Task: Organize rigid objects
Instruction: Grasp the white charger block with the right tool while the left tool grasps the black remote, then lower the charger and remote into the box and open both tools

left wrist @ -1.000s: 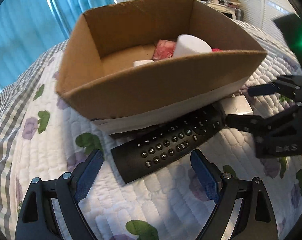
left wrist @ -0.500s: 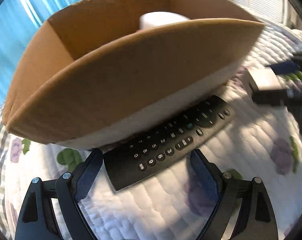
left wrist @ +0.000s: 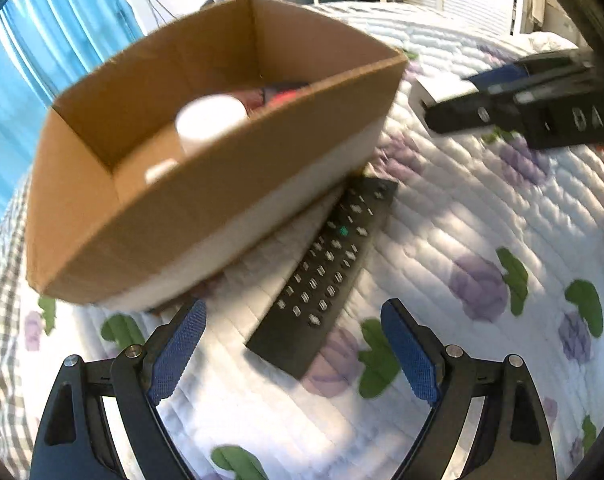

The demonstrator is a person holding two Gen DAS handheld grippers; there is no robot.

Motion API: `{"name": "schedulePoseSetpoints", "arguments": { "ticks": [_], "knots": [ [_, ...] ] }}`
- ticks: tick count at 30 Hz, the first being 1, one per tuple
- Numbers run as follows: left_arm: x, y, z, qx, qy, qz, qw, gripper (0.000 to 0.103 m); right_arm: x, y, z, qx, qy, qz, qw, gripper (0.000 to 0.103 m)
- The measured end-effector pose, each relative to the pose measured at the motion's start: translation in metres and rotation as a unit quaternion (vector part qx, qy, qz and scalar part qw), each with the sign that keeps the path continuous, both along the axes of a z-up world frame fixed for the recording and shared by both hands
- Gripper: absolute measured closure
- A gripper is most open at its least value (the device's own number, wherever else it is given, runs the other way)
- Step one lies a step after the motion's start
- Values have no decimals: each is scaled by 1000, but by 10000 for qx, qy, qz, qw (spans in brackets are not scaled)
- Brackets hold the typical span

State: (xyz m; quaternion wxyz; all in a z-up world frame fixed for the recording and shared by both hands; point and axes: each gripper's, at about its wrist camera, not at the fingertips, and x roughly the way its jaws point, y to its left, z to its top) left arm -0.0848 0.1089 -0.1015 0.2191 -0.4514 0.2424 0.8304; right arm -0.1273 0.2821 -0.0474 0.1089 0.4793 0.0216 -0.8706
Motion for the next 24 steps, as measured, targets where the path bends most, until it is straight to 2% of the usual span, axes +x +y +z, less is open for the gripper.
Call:
{"name": "schedulePoseSetpoints", "arguments": {
  "ticks": [4,8,11,13,14,17,20,24],
  "knots": [
    [-4,22,-12,-167,112,-57,9998,12,-5,-8,0,20,20,20,10000,38],
    [-4,36,-25,89,-55,-10,9999,15,-3,-8,1,49,33,11,10000,38],
    [-1,41,-34,78,-225,83,9997,52,-3,-9,0,86,33,20,10000,38],
    [3,42,-35,113,-269,153,9995,55,-2,-12,0,132,38,53,9999,38],
    [5,41,-33,170,-298,169,9993,62,-2,-13,1,150,46,66,9999,38],
    [16,37,-24,422,-399,395,9975,73,4,-15,4,212,118,94,9997,38],
    [28,27,-16,906,-778,770,9899,79,16,-14,8,244,196,61,9995,38],
    [61,23,-8,991,-738,1113,9861,83,38,-11,11,165,215,27,9996,38]
  ]
}}
